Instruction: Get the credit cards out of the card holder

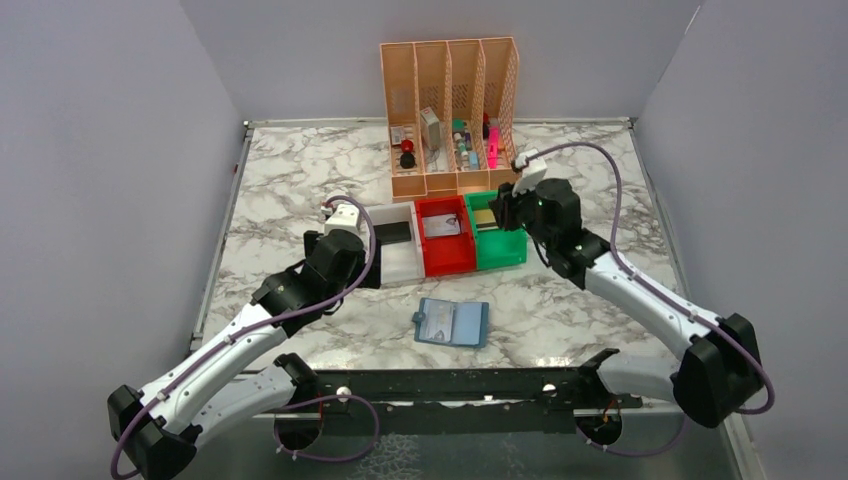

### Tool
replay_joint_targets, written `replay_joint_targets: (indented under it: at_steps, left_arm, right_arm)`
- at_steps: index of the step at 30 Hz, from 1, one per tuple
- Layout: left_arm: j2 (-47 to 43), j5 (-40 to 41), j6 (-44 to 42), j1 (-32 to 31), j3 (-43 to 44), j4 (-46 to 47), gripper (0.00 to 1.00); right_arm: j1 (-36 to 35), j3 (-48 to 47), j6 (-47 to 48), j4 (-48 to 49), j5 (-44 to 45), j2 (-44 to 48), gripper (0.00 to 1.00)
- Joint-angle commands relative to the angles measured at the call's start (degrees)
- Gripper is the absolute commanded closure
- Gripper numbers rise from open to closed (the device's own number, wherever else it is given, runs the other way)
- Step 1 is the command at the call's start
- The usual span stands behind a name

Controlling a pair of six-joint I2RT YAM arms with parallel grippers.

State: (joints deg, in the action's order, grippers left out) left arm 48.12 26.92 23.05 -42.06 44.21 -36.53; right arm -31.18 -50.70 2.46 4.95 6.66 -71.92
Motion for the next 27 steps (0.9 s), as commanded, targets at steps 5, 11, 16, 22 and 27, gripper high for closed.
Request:
replay_joint_targets:
  at_steps: [5,11,16,22,27]
  left_arm:
    - [-7.4,-19.2,-4.4,0.3,-2.8,7.9,0.01]
    - [-6.0,-43.1,4.7,0.2,-9.2,19.7,0.12]
    - [-3.7,-46.4,10.9,-2.7,-14.6,28.1,0.23]
    - [-0.4,-42.1,13.1,-10.4,-15.3,30.9,0.25]
    - [4.0,-37.2,14.7,-17.2,-14.3,32.5,0.26]
  right_arm:
    - [-3.3,21.5,-39.2,2.8,-28.1,12.8,0.7]
    - [-14.1,22.5,-43.1,-0.5,-19.1,11.9,0.72]
    - [-17.1,26.6,-48.4,5.7,-18.8,8.9,0.73]
    - [-18.7,28.5,-51.0,12.3,-20.9,3.2,0.74]
    - [-19.2,28.2,-52.3,13.3,-20.0,-1.2,0.74]
